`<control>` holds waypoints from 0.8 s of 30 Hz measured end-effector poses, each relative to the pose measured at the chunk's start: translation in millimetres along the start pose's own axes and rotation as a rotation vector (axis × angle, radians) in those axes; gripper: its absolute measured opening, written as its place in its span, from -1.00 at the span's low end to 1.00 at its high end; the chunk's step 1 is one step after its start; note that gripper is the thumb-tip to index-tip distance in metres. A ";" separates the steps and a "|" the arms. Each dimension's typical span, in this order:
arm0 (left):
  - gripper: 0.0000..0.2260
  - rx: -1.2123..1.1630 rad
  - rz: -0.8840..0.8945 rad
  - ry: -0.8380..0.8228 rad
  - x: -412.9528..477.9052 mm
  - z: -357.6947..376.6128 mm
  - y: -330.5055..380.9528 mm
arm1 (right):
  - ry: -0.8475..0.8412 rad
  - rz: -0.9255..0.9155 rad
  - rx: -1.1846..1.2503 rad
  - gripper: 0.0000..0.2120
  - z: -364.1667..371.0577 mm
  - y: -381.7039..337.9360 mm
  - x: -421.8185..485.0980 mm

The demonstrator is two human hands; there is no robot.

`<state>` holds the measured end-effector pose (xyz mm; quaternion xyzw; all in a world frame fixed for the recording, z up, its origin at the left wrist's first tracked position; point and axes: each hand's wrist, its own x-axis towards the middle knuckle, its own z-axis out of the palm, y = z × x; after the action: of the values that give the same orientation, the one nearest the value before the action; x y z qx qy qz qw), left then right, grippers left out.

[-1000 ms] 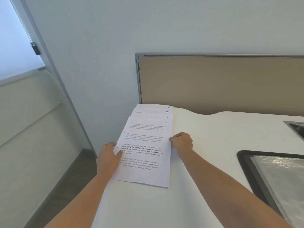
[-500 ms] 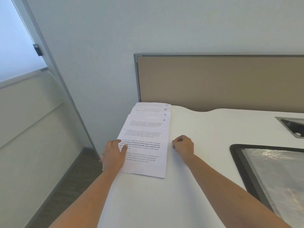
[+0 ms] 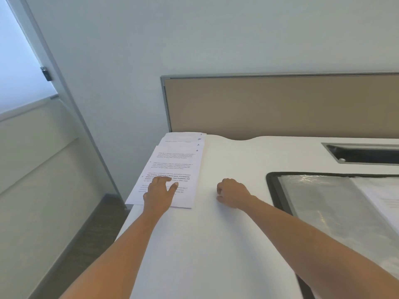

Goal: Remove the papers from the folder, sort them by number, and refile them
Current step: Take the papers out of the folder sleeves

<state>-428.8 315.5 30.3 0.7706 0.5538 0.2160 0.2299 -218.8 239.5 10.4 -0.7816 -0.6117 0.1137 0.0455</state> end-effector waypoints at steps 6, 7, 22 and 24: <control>-0.71 -0.133 0.025 -0.032 -38.5 33.3 43.5 | 0.020 -0.039 -0.240 -0.72 -18.1 50.0 -52.6; -0.72 -0.142 0.035 -0.039 -46.2 40.4 53.3 | 0.019 -0.028 -0.252 -0.72 -21.7 61.4 -61.5; -0.70 -0.054 0.321 -0.214 -175.9 176.9 240.7 | 0.109 0.283 -0.070 -0.67 -58.8 310.0 -228.2; -0.66 -0.017 0.351 -0.257 -190.4 194.9 263.6 | 0.099 0.367 -0.016 -0.59 -63.2 344.7 -248.9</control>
<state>-171.3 37.6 15.7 0.8745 0.3753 0.1573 0.2638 65.7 -82.1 29.6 -0.8849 -0.4568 0.0768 0.0479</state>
